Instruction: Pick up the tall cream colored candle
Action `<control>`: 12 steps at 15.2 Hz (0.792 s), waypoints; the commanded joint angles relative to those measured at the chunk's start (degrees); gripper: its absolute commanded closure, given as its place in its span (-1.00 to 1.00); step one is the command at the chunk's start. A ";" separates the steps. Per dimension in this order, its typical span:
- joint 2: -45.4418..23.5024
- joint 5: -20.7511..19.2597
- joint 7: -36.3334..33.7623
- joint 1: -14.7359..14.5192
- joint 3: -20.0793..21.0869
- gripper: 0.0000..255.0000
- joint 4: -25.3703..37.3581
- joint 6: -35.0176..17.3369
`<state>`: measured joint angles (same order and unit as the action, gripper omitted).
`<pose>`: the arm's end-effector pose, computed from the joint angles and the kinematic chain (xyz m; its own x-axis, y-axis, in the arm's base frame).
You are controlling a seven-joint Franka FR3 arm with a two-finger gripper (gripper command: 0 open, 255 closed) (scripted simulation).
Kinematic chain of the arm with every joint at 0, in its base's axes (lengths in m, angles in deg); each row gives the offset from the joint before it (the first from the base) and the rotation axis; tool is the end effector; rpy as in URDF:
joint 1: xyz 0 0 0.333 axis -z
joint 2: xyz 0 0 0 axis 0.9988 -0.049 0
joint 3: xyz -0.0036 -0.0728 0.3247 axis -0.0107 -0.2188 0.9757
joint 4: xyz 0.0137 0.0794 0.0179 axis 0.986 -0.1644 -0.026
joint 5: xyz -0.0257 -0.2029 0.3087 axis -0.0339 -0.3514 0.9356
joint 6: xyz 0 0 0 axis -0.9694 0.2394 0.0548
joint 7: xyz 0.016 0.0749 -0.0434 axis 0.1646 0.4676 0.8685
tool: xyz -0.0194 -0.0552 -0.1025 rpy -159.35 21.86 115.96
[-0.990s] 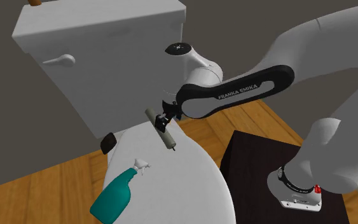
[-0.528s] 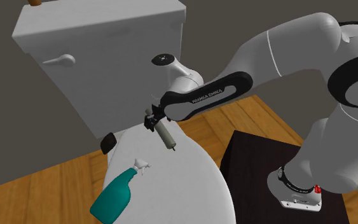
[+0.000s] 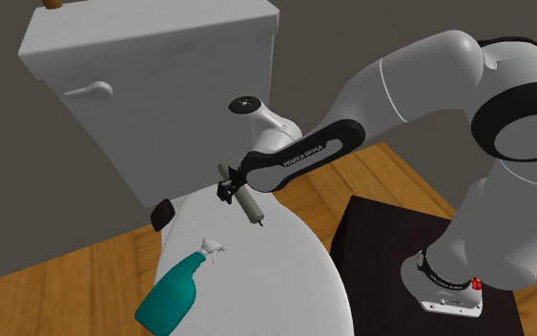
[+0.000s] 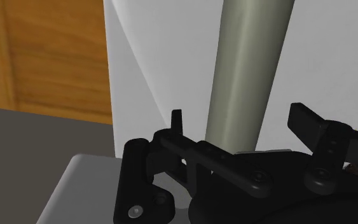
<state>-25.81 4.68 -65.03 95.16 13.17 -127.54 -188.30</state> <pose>0.5765 -0.0182 0.3463 0.8453 -0.5292 0.0738 -0.5248 -0.8482 -0.0715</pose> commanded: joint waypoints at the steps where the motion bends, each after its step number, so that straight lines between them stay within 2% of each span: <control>1: -0.31 -0.03 0.04 0.03 -0.03 1.00 0.08 -0.25; 10: -0.17 -0.02 0.00 0.01 -0.02 1.00 -0.06 -0.26; 12: 0.77 0.11 0.07 0.05 0.03 1.00 0.37 1.11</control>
<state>-25.43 4.73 -65.00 95.18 13.19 -127.33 -187.71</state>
